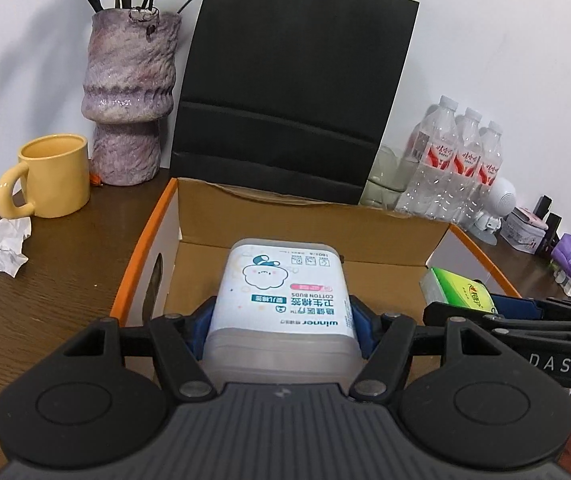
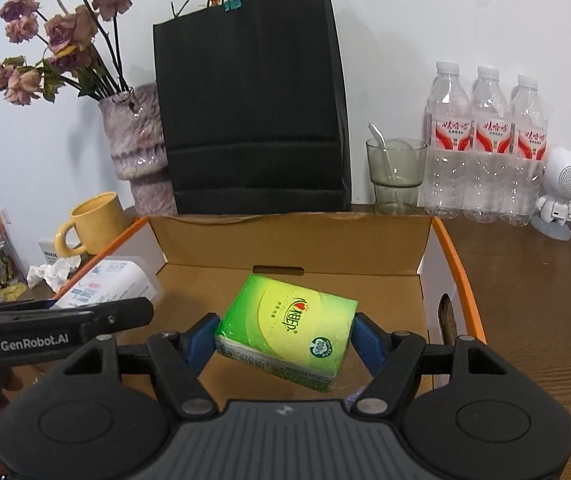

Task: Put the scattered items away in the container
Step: 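Carry both items into the cardboard box and open both grippers to release, then move both grippers back out of the box toward the table items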

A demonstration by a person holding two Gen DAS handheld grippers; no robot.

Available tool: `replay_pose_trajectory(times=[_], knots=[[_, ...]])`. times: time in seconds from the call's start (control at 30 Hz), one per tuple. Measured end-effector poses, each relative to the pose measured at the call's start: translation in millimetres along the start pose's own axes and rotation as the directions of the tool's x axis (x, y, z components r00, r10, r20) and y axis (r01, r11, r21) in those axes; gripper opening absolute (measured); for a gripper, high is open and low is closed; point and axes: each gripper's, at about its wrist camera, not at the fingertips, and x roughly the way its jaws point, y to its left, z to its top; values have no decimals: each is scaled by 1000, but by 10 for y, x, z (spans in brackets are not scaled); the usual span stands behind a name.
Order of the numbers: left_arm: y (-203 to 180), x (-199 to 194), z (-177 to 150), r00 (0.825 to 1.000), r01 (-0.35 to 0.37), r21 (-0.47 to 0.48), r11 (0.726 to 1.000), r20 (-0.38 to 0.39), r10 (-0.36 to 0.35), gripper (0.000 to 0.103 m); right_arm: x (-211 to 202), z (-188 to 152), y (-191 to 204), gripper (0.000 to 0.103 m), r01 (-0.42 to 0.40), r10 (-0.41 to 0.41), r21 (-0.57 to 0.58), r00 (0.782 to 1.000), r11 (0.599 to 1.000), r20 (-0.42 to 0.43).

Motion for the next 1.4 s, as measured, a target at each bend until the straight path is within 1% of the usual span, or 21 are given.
replay_pose_trajectory(times=[0.07, 0.1, 0.13, 0.2, 0.23, 0.3, 0.53, 0.8, 0.87, 1.07, 1.23, 1.4], knots=[[-2, 1, 8, 1000, -9, 5, 1000, 3, 9, 75, 14, -3, 8, 73, 7, -7, -8, 1000, 1000, -15], [-2, -11, 14, 1000, -12, 6, 1000, 9, 12, 87, 20, -5, 11, 82, 13, -13, -9, 1000, 1000, -22], [-5, -26, 26, 1000, -23, 6, 1000, 17, 23, 92, 23, -4, 11, 91, 22, -22, -7, 999, 1000, -26], [-6, -51, 48, 998, -59, 11, 998, 27, 59, 103, 5, 3, -4, 95, 37, -37, 3, 999, 999, -23], [0, -64, 58, 997, -69, 10, 998, 34, 69, 103, -2, 10, -22, 99, 38, -38, 9, 999, 999, -25], [12, -76, 68, 997, -65, 3, 998, 34, 65, 103, -16, 18, -51, 102, 42, -41, 23, 999, 999, -25], [-32, -79, 60, 998, -56, 14, 998, 26, 56, 103, -44, 31, -55, 102, 44, -44, 27, 999, 999, -22], [-34, -140, 82, 998, -56, 11, 998, 39, 56, 103, -95, 51, -26, 102, 48, -48, 22, 999, 999, -12], [-38, -198, 98, 997, -53, 9, 999, 51, 52, 103, -164, 69, -7, 102, 45, -45, 21, 999, 999, 4], [-49, -552, 134, 994, -38, -5, 999, 105, 38, 103, -574, 96, 74, 102, 50, -51, 11, 995, 999, 86], [-59, -930, 72, 991, -62, 14, 998, 123, 60, 103, -913, 42, 157, 102, 59, -59, -3, 993, 998, 103], [-36, -1343, -82, 987, -78, 29, 997, 142, 73, 103, -1298, -101, 282, 102, 65, -63, -12, 991, 998, 120]])
